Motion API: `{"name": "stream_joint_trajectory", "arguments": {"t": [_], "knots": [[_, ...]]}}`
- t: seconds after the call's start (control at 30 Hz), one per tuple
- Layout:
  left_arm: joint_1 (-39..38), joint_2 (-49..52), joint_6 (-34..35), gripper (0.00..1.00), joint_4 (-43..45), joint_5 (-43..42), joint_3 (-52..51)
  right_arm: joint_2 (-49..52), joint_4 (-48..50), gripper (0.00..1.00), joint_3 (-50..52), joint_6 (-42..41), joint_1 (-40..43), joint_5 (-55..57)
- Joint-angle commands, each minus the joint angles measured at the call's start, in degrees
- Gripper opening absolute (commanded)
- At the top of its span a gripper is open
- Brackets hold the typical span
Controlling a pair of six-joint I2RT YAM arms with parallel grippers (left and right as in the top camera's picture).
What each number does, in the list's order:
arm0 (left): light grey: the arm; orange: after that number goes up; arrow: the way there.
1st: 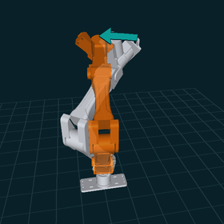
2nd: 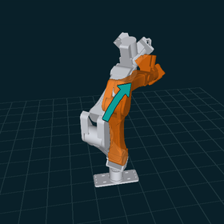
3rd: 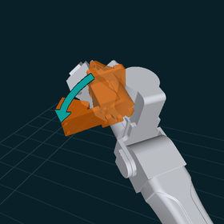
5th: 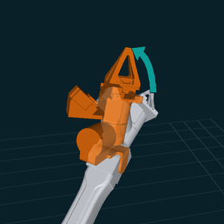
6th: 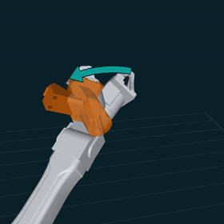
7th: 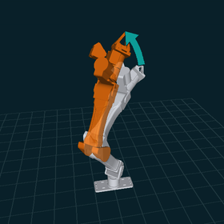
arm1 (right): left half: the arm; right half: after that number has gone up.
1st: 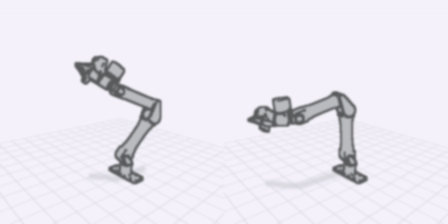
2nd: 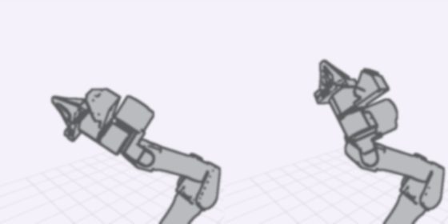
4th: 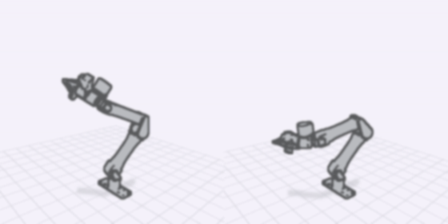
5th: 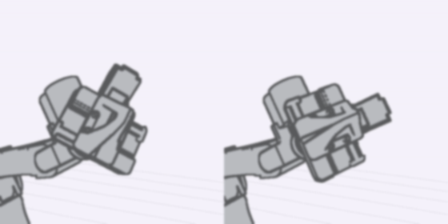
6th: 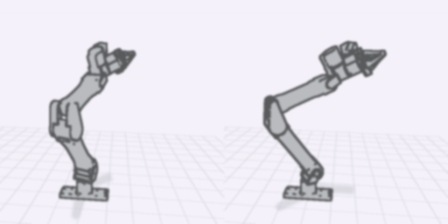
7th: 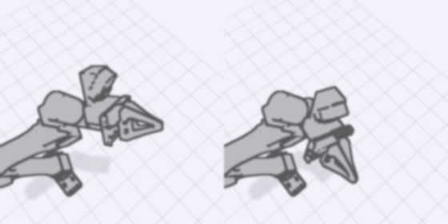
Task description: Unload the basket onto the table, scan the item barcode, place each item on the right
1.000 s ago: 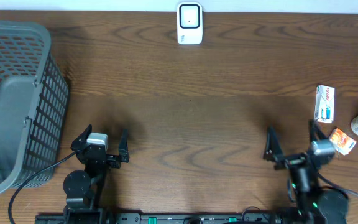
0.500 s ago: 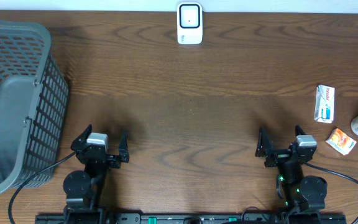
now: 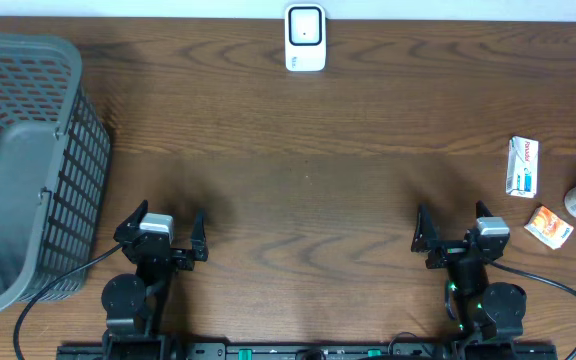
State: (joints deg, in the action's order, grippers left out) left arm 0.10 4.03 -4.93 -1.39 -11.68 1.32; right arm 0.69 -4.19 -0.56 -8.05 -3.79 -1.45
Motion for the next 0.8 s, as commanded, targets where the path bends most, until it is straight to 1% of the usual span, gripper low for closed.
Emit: {"name": "stream_joint_trajectory", "arguments": {"t": [0.0, 0.43, 0.53, 0.6, 0.67, 0.7, 0.77], "knots": [[0.0, 0.0, -0.8, 0.96, -2.3, -1.0, -0.7, -0.4, -0.1, 0.99, 0.3, 0.9, -0.5, 0.7], [-0.1, -1.5, -0.2, 0.96, -2.4, -0.5, -0.7, -0.4, -0.1, 0.99, 0.3, 0.9, -0.5, 0.7], [-0.1, -4.0, 4.8, 0.96, -2.4, -0.8, -0.7, -0.4, -0.1, 0.99, 0.3, 0.9, -0.5, 0.7], [-0.1, -3.9, 7.4, 0.96, -2.4, 0.6, -0.9, -0.4, -0.1, 0.99, 0.3, 0.9, -0.5, 0.7], [-0.1, -3.9, 12.8, 0.96, -2.3, 5.0, -1.0, -0.4, -0.1, 0.99, 0.3, 0.9, -0.5, 0.7], [-0.1, -3.9, 17.4, 0.96, -2.4, 8.7, -1.1, -0.4, -0.1, 0.99, 0.3, 0.9, -0.5, 0.7], [-0.1, -3.9, 23.8, 0.96, -2.4, 13.6, -1.1, -0.4, -0.1, 0.99, 0.3, 0.9, -0.5, 0.7]]}}
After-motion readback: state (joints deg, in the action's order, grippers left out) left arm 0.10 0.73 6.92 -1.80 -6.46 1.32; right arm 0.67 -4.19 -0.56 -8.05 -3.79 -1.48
